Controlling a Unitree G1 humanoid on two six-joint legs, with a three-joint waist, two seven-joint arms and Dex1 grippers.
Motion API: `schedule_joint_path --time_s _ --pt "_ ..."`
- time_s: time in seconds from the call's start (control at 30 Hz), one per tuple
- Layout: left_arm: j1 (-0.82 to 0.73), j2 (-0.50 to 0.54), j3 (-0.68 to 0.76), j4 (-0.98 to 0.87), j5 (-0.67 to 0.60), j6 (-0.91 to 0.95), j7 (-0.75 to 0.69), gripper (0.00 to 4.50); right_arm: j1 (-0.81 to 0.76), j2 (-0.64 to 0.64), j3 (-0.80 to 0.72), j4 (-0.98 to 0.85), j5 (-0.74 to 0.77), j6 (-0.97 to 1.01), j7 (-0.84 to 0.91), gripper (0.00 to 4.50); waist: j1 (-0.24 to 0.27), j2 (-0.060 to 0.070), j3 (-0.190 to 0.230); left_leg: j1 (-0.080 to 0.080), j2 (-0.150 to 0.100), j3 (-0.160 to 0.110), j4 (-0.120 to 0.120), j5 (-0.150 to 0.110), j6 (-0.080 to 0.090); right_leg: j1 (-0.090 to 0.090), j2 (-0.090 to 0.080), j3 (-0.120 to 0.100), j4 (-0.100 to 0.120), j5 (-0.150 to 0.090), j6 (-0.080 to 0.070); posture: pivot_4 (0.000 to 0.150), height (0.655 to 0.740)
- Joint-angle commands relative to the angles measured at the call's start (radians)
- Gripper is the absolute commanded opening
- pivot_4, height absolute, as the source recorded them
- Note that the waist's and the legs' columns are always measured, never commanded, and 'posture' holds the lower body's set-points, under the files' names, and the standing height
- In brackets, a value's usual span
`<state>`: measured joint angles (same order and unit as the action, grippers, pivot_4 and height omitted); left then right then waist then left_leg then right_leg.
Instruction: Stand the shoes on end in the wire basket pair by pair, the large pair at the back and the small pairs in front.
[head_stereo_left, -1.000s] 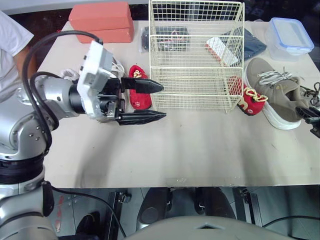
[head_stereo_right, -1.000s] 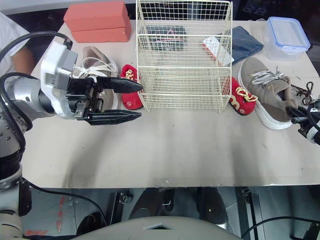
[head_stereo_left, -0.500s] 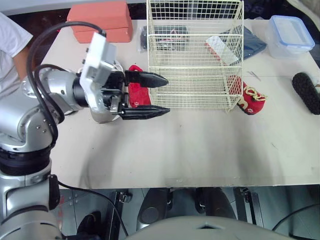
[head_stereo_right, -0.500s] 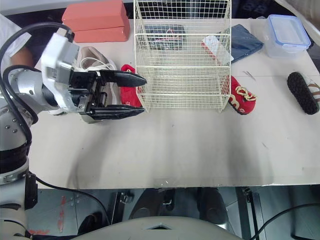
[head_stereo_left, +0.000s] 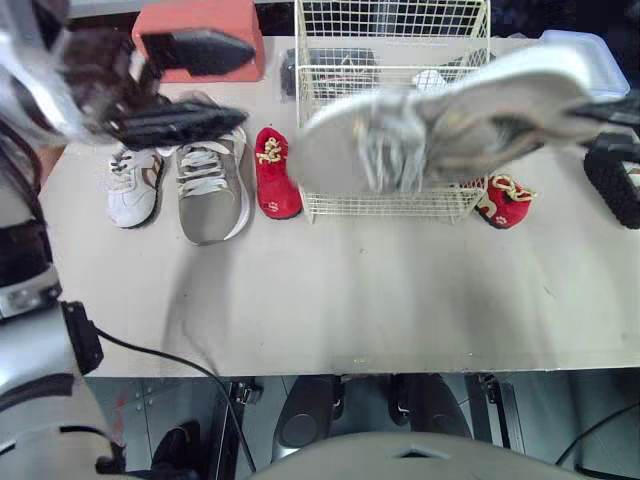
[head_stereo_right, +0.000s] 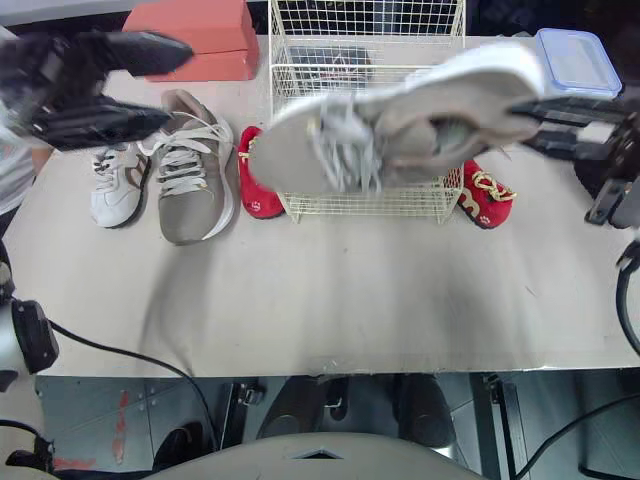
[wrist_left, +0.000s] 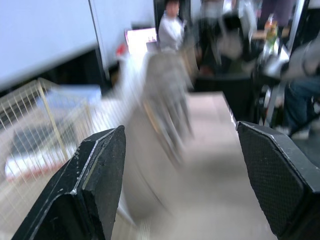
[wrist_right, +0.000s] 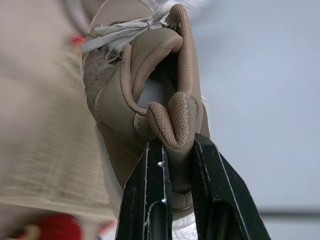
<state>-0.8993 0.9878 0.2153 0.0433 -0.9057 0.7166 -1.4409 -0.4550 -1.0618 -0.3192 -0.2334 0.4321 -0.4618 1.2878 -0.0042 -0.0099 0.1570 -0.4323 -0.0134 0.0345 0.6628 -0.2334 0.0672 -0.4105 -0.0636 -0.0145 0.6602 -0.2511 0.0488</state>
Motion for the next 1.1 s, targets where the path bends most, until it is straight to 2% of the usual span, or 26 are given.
schedule_joint_path --time_s 0.03,0.2,0.37,0.5,0.83,0.93,1.0,1.1 --pt "0.005 0.031 -0.058 -0.036 0.06 -0.008 -0.033 3.87 -0.065 -0.017 0.017 -0.021 0.04 -0.077 0.036 0.05 -0.003 0.0 0.0 0.0 0.0 0.0 0.0 0.0 0.0 0.0 0.0 0.0 0.0 0.0 0.0 0.15 0.74" --pt "-0.016 0.017 -0.223 -0.128 0.144 0.039 -0.029 3.87 -0.185 -0.004 0.131 -0.005 0.008 -0.149 0.082 0.05 -0.004 -0.001 0.001 0.0 0.0 0.0 0.002 0.0 0.0 0.0 0.0 0.0 0.001 0.0 0.0 0.15 0.74" --pt "-0.046 -0.077 -0.351 -0.11 0.239 0.06 0.028 3.87 -0.287 0.04 0.219 0.017 -0.043 -0.255 0.087 0.05 -0.003 -0.001 0.002 0.0 0.0 0.0 0.002 0.0 0.0 0.0 0.0 0.0 0.001 0.0 0.0 0.15 0.74" --pt "-0.067 -0.133 -0.379 -0.082 0.257 0.089 0.042 3.87 -0.313 0.05 0.249 0.022 -0.061 -0.283 0.07 0.05 -0.004 -0.002 0.003 -0.001 0.0 0.0 0.003 0.0 0.0 0.0 0.0 0.0 0.001 0.0 0.0 0.15 0.74" --pt "-0.061 -0.18 -0.409 -0.113 0.24 0.136 -0.002 3.87 -0.318 0.048 0.237 0.023 -0.068 -0.324 0.036 0.05 -0.005 -0.002 0.003 -0.001 0.0 0.0 0.004 0.0 0.0 0.0 -0.004 0.0 0.002 0.0 0.0 0.15 0.74" --pt "-0.069 -0.196 -0.417 -0.11 0.252 0.145 0.007 3.08 -0.32 0.05 0.229 0.015 -0.069 -0.334 0.016 0.0 -0.004 -0.002 0.003 -0.001 0.0 0.0 0.004 0.0 0.0 0.0 -0.004 0.0 0.002 0.0 0.0 0.15 0.74" --pt "-0.068 -0.199 -0.416 -0.108 0.25 0.155 0.001 2.17 -0.32 0.053 0.223 0.011 -0.074 -0.341 0.0 0.0 -0.005 -0.002 0.003 -0.001 0.0 0.0 0.004 0.0 0.0 0.0 -0.004 0.0 0.002 0.0 0.0 0.15 0.74" --pt "-0.063 -0.198 -0.412 -0.117 0.245 0.165 -0.004 1.63 -0.327 0.057 0.224 0.01 -0.087 -0.343 -0.023 0.0 -0.005 -0.002 0.003 -0.001 0.0 0.0 0.004 0.0 0.0 0.0 -0.004 0.0 0.002 0.0 0.0 0.15 0.74"
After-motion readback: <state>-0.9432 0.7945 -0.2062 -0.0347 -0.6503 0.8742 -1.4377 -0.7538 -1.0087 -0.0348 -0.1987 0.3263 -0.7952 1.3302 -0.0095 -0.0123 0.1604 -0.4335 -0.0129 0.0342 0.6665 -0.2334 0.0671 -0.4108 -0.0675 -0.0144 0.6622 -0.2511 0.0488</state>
